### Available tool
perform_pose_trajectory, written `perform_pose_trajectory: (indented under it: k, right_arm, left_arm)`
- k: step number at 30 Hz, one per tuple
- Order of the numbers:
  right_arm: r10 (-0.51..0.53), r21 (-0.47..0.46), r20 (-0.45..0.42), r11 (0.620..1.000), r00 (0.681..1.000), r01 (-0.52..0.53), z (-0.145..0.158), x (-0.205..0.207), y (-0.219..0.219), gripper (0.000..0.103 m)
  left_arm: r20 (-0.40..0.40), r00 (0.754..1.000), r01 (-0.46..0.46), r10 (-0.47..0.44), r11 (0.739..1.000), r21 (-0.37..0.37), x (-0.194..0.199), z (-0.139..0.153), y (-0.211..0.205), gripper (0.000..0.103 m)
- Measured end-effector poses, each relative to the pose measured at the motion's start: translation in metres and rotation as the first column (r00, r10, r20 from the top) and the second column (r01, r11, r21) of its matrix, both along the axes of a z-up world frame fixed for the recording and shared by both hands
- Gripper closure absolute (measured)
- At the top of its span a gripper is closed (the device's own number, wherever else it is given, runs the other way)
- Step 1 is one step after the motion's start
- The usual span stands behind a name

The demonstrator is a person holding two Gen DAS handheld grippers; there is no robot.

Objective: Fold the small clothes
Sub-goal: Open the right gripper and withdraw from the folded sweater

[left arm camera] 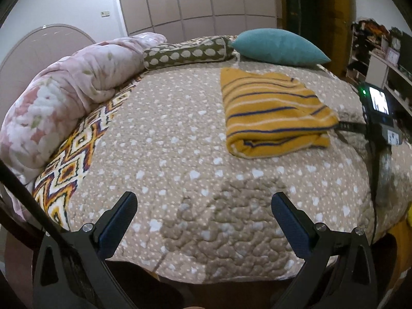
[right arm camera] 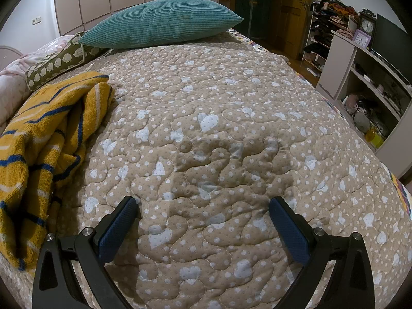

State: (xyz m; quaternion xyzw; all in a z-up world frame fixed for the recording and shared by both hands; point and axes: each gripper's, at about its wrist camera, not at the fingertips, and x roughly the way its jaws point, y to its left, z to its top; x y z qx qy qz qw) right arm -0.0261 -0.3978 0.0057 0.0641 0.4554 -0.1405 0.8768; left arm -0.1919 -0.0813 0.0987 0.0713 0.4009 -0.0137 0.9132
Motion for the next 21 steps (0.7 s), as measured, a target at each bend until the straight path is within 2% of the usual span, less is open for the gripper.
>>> perform_pose_trajectory:
  k: [10,21]
  right_arm:
    - [-0.001,0.000,0.000,1.000,1.000,0.001,0.000,0.000,0.000,0.000]
    - [-0.001,0.000,0.000,1.000,1.000,0.001,0.000,0.000,0.000,0.000]
  left_arm:
    - [-0.026,1.000,-0.002,0.003,0.999,0.036,0.000,-0.008,-0.005,0.000]
    - [-0.044,0.999,-0.010,0.012,0.999,0.043,0.002,-0.014,-0.005,0.000]
